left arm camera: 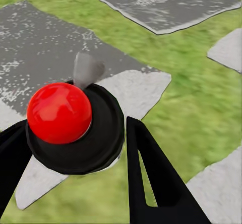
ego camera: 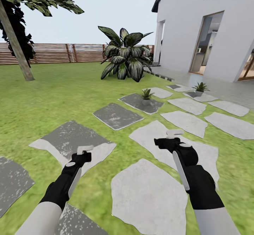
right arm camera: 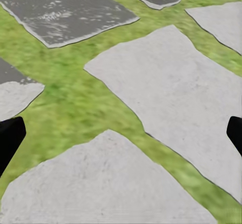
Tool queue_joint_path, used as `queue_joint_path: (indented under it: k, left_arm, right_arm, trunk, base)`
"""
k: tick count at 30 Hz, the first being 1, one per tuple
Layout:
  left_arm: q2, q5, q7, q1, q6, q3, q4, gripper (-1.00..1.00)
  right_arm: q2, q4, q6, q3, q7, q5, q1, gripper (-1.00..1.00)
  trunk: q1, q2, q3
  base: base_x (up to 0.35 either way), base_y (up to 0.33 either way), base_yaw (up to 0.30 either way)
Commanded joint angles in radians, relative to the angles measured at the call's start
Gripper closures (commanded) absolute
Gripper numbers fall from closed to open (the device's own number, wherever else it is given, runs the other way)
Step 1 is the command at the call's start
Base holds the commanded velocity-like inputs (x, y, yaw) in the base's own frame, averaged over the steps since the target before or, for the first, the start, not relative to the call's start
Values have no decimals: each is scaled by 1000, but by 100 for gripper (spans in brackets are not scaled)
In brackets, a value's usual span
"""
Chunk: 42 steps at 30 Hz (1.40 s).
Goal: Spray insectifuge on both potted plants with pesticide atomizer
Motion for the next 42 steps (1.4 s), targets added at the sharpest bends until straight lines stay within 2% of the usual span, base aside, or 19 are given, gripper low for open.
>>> queue_joint_path:
  k: [1, 13, 31, 42]
  left_arm:
    - [0, 2, 3, 0, 6, 0, -2, 100]
    - [0, 2, 3, 0, 6, 0, -2, 100]
    - [0, 2, 3, 0, 6, 0, -2, 100]
    - [0, 2, 3, 0, 6, 0, -2, 100]
  right_arm:
    - [0, -1, 5, 1, -6, -2, -1, -100]
    - [0, -1, 5, 0, -6, -2, -1, -100]
    - [0, -1, 5, 0, -7, -2, -1, -100]
    - [0, -1, 5, -2, -6, -2, -1, -100]
  trunk:
    - [0, 0, -1]
    - [0, 0, -1]
    - [0, 0, 7]
    - [0, 0, 8]
  base:
    - [347, 0, 0]
    - [347, 0, -5]
    - [347, 0, -172]
    - [347, 0, -22]
